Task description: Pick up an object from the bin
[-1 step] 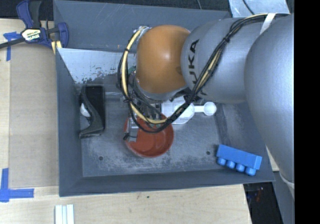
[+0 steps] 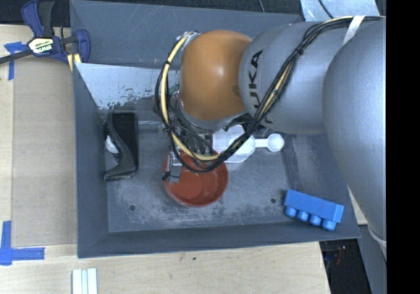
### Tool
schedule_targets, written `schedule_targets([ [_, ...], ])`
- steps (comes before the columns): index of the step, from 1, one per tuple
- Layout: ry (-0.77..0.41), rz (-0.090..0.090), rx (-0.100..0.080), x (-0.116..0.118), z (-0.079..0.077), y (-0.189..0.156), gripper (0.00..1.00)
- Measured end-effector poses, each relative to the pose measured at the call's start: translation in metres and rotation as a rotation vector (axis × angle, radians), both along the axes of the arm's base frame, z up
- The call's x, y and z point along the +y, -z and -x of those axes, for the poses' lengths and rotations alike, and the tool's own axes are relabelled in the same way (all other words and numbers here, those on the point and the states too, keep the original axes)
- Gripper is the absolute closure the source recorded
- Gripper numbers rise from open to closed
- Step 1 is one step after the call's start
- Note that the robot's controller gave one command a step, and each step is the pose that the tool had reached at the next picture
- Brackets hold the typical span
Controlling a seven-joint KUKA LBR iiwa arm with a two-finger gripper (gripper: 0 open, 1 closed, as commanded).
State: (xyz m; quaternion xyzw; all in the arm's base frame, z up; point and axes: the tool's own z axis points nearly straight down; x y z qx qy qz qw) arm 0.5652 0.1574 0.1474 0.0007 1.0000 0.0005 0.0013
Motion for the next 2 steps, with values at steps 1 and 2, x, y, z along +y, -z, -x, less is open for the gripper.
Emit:
schedule_targets([
  [1, -0.671, 0.010, 0.002, 0.005, -0.008, 0.075, 0.00],
  [2, -0.693, 0.002, -0.003, 0.001, -0.020, 0.076, 0.00],
])
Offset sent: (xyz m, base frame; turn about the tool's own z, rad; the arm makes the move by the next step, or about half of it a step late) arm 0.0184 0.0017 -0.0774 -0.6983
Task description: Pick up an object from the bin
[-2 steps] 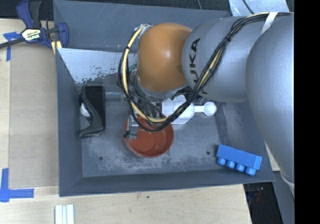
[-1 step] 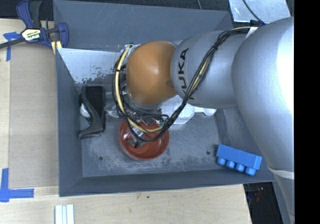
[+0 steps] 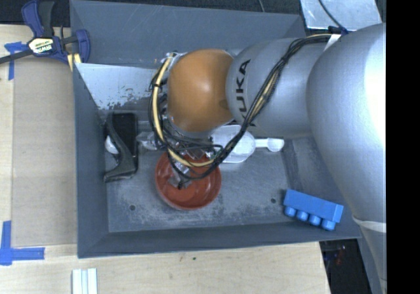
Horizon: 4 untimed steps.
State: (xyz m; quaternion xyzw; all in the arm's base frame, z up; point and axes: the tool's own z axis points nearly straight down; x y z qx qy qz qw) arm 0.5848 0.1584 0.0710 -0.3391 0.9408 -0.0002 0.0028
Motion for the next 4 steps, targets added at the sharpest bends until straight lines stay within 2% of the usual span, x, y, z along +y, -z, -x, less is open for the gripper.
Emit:
schedule_targets([
  [1, 0.015, 0.004, -0.001, 0.0020, 0.0047, -0.0013, 0.00],
  [2, 0.004, -0.001, -0.003, -0.0001, -0.0004, -0.0007, 0.00],
  [3, 0.015, 0.001, -0.009, 0.0017, 0.0005, -0.0058, 1.00],
  [4, 0.016, 0.001, -0.010, 0.0017, 0.0004, -0.0060, 1.00],
])
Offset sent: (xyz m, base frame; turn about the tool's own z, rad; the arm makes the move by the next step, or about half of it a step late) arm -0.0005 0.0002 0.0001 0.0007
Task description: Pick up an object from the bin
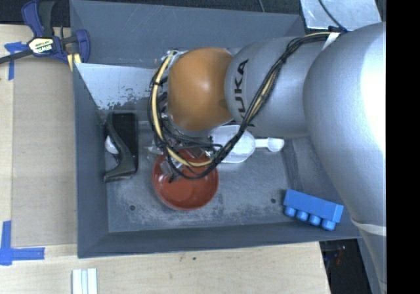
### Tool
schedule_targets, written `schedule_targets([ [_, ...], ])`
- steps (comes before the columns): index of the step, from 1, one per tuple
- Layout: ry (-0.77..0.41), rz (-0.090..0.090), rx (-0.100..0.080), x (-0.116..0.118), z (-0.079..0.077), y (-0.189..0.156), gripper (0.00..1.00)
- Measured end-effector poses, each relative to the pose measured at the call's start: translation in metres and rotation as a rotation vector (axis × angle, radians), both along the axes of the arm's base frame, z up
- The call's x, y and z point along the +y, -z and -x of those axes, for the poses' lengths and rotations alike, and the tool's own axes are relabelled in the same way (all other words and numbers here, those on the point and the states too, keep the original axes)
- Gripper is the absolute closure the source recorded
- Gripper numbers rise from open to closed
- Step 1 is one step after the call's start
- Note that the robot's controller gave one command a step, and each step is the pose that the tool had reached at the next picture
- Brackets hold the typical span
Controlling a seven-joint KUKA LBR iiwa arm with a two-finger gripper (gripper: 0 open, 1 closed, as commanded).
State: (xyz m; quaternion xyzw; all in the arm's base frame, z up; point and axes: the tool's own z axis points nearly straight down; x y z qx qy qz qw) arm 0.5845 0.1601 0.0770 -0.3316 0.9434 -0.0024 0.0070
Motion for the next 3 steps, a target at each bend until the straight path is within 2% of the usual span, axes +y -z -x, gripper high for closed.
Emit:
schedule_targets([
  [1, 0.001, 0.002, 0.002, -0.001, 0.000, -0.006, 1.00],
  [3, 0.004, 0.001, 0.003, -0.001, 0.001, -0.052, 1.00],
])
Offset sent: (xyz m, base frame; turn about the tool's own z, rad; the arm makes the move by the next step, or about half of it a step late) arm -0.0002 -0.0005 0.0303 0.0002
